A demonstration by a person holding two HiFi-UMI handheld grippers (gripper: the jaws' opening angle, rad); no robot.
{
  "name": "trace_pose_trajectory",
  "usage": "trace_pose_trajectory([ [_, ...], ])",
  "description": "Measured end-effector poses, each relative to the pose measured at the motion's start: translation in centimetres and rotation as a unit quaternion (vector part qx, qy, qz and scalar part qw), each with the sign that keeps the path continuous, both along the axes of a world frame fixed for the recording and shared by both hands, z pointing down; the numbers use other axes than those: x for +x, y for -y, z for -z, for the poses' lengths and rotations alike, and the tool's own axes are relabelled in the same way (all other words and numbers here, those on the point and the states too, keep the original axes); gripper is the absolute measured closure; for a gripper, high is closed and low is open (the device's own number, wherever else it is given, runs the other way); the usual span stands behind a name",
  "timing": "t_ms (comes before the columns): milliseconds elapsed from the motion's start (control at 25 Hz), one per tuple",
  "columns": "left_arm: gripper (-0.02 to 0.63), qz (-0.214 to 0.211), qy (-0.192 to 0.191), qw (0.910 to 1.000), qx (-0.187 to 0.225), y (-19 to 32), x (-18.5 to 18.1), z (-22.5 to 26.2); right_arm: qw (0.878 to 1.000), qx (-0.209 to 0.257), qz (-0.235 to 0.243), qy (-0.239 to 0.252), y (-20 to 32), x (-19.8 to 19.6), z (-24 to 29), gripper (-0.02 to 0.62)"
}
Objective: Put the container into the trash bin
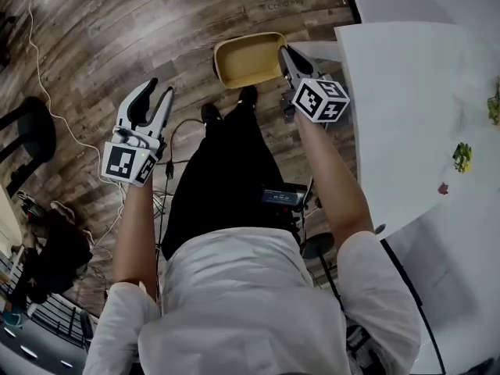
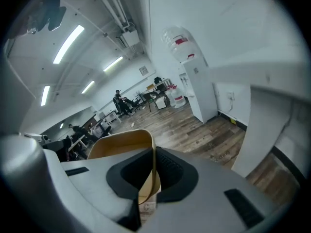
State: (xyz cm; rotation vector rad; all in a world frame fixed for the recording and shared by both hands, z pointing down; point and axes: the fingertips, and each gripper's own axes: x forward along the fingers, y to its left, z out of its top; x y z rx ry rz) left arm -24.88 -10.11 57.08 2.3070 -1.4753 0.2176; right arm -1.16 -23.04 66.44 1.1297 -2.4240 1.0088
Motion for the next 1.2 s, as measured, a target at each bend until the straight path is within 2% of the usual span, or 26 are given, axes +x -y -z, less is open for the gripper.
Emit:
trace_pose_trajectory([
  [320,0.46,0.025,-0.02,0.9966,-0.076,-0.3,1.6,-12.6,0.996,-0.083,0.019,-0.042,-2.7,1.5,-17.7,0.554],
  [520,0.46,0.019,-0.032,0.9938,-0.105,-0.5,3.3,-19.0,0.991,-0.091,0.06,-0.078,-3.2,1.5,-26.5,0.554],
  [680,0.46,0.01,-0.039,0.9912,-0.126,-1.0,4.4,-23.7,0.987,-0.077,0.095,-0.106,-3.0,1.3,-32.5,0.554],
  [800,0.46,0.009,-0.044,0.9896,-0.137,-1.4,4.7,-26.3,0.981,-0.047,0.132,-0.137,-2.9,0.8,-35.8,0.552],
  [880,0.46,0.004,-0.043,0.9889,-0.142,-1.8,4.9,-27.6,0.97,-0.013,0.179,-0.164,-3.2,0.0,-37.2,0.554],
  [1040,0.46,-0.002,-0.045,0.9869,-0.155,-2.9,5.1,-29.4,0.939,0.041,0.272,-0.207,-4.5,-1.4,-39.3,0.552],
  [1120,0.459,-0.003,-0.046,0.9863,-0.159,-3.6,4.9,-29.9,0.934,0.051,0.285,-0.209,-4.5,-1.9,-40.0,0.552],
  [1200,0.459,-0.002,-0.046,0.9858,-0.161,-4.4,4.6,-30.1,0.935,0.048,0.286,-0.204,-4.4,-2.3,-40.6,0.552],
])
